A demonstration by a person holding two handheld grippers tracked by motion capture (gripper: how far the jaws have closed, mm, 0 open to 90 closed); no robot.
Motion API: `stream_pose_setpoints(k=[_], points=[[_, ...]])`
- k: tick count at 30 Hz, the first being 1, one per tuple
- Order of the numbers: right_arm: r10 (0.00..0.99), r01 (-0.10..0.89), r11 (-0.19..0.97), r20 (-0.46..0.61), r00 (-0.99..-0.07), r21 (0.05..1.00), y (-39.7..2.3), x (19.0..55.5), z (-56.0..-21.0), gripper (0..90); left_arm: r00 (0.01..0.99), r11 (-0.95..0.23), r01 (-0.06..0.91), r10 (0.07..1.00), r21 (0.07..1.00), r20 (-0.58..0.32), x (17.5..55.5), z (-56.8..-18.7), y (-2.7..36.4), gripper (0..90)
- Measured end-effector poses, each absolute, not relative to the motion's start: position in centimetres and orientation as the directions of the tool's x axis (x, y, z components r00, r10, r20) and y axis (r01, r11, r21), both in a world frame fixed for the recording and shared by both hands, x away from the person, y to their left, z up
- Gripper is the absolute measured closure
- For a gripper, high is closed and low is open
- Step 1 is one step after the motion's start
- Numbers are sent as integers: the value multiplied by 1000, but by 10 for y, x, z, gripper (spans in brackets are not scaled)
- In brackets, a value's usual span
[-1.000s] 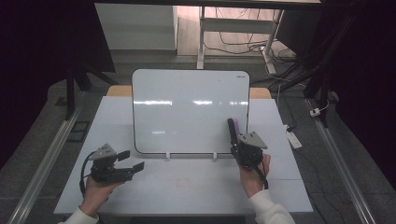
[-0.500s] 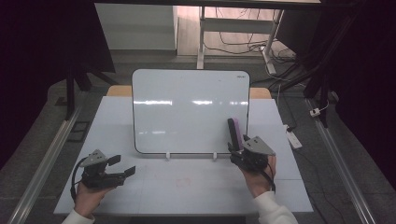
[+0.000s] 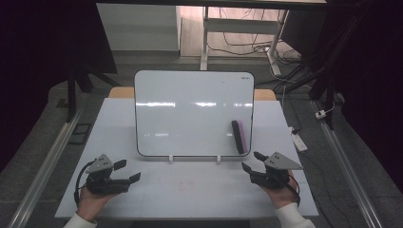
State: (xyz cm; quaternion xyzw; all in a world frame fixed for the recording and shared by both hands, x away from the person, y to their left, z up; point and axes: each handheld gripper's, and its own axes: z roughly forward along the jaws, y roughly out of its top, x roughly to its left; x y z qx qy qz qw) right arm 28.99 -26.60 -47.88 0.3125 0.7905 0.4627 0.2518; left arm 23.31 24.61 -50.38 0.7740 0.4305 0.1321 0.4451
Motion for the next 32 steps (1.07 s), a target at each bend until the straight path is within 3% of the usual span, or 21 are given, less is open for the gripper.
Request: stream_pose_setpoints(k=[13, 32], points=[[706, 284, 398, -94, -702, 872, -297, 292, -502, 390, 608, -262, 549, 777, 794, -164, 235, -505, 243, 217], [700, 265, 408, -113, -705, 874, -298, 290, -501, 393, 614, -268, 544, 773, 795, -160, 238, -504, 241, 215]])
